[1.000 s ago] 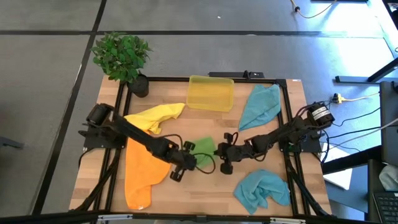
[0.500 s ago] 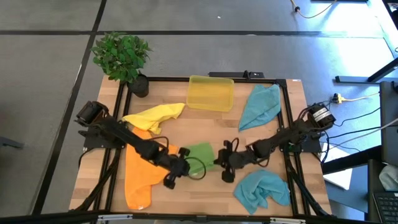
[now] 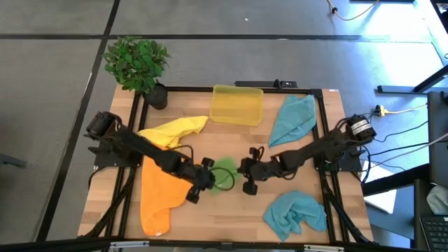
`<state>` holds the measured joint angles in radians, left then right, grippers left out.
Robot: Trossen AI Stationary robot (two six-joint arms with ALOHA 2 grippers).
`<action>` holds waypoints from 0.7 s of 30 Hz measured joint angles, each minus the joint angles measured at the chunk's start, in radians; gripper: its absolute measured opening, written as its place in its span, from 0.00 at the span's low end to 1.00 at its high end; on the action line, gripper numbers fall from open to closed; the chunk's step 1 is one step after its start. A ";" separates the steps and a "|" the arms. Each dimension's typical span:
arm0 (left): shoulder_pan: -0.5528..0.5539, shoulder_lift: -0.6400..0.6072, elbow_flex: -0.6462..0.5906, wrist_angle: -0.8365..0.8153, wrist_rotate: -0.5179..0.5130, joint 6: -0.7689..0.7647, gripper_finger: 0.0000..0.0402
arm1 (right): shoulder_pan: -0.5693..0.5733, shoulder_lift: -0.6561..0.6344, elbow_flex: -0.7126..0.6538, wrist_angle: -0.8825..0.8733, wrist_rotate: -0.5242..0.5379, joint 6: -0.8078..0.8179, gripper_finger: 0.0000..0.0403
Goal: Fold microfiber towels
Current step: Fold the green microfiber cloth
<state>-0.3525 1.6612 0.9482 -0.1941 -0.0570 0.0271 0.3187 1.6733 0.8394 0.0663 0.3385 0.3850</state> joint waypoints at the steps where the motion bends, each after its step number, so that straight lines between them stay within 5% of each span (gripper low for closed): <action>1: 0.014 -0.013 -0.020 0.016 0.011 0.001 0.00 | -0.016 0.000 -0.004 0.002 -0.007 0.000 0.00; 7: 0.062 -0.127 -0.177 0.176 0.071 -0.017 0.00 | -0.047 0.000 -0.034 0.066 -0.057 -0.037 0.00; 13: 0.065 -0.265 -0.322 0.341 0.063 -0.070 0.00 | -0.097 -0.009 -0.151 0.324 -0.171 -0.069 0.00; 21: 0.116 -0.312 -0.397 0.337 0.055 -0.097 0.00 | -0.186 -0.014 -0.185 0.470 -0.262 -0.080 0.00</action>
<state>-0.2364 1.3491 0.5515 0.1432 -0.0017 -0.0695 0.1330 1.6592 0.6547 0.5360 0.0765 0.3047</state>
